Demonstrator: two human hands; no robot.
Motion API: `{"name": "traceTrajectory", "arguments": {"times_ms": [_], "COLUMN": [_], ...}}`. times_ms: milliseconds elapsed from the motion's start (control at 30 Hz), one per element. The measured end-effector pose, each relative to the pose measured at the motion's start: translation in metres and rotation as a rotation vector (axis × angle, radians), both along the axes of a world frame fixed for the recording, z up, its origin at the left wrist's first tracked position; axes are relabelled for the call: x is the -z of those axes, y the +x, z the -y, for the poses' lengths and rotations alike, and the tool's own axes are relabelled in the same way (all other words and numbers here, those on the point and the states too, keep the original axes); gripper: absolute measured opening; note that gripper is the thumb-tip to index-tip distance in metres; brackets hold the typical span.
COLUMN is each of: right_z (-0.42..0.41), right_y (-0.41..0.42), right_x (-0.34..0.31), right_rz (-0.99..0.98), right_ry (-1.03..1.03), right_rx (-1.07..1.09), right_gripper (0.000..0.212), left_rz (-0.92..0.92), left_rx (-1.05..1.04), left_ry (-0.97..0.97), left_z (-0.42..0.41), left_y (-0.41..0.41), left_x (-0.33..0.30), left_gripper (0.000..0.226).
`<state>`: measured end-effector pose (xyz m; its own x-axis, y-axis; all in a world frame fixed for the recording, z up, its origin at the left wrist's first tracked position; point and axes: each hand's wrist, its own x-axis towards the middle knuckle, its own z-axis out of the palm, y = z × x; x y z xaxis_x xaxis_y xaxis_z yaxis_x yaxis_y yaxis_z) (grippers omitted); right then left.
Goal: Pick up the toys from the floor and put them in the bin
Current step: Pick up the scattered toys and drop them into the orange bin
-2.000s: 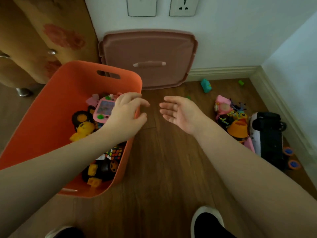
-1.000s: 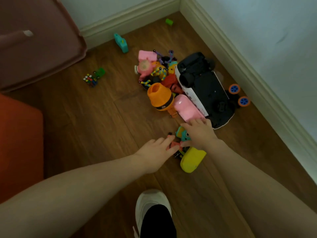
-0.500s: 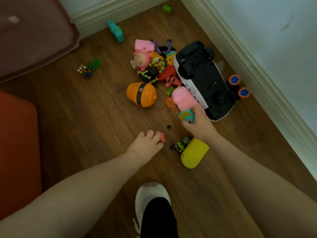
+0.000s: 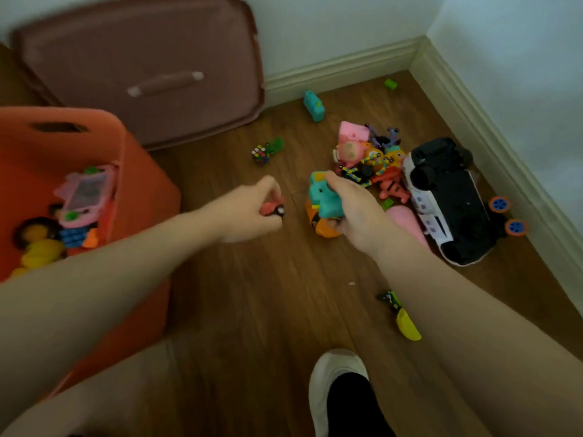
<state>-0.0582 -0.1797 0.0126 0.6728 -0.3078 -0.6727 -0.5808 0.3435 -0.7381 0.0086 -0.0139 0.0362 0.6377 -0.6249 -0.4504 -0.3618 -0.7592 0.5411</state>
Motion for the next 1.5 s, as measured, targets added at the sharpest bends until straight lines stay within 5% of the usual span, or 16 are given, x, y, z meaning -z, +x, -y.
{"name": "traceTrajectory", "arguments": {"times_ms": [133, 233, 367, 533, 700, 1000, 1233, 1400, 1500], "right_z": [-0.077, -0.135, -0.201, -0.224, -0.175, -0.028, 0.057, 0.101, 0.114], "right_y": [0.045, 0.072, 0.094, 0.095, 0.074, 0.024, 0.0, 0.04, 0.064], "right_x": [-0.047, -0.077, -0.079, -0.064, -0.05, -0.007, 0.024, 0.047, 0.062], "right_rz": [0.182, 0.259, 0.23, 0.136, 0.043, -0.224, -0.259, -0.142, -0.186], "right_ry": [0.087, 0.118, 0.015, 0.083, -0.079, -0.396, -0.743, -1.048, -1.064], "right_rx": [-0.104, -0.198, -0.463, -0.357, -0.3, -0.066, -0.383, -0.558, -0.639], "right_gripper": [0.012, 0.009, 0.008, 0.028, 0.028, 0.025, 0.044, 0.047, 0.05], "left_rz": [0.248, 0.322, 0.16, 0.039, 0.313, 0.35, 0.256, 0.164, 0.22], "left_rx": [-0.231, -0.428, -0.532, -0.448, -0.561, -0.11, 0.111, -0.069, -0.056], "left_ry": [-0.203, -0.137, 0.126, 0.262, 0.151, -0.084, 0.14, 0.258, 0.302], "left_z": [-0.066, -0.119, -0.189, -0.228, -0.2, -0.095, -0.006, 0.051, 0.072], "left_y": [0.033, 0.043, 0.038, 0.026, 0.028, 0.002, 0.011, 0.054, 0.08], "left_x": [-0.053, -0.06, -0.027, 0.001, -0.018, -0.023, 0.02, 0.05, 0.065], "left_gripper": [0.026, 0.024, 0.041, 0.071, 0.05, 0.031, 0.044, 0.06, 0.065]}}
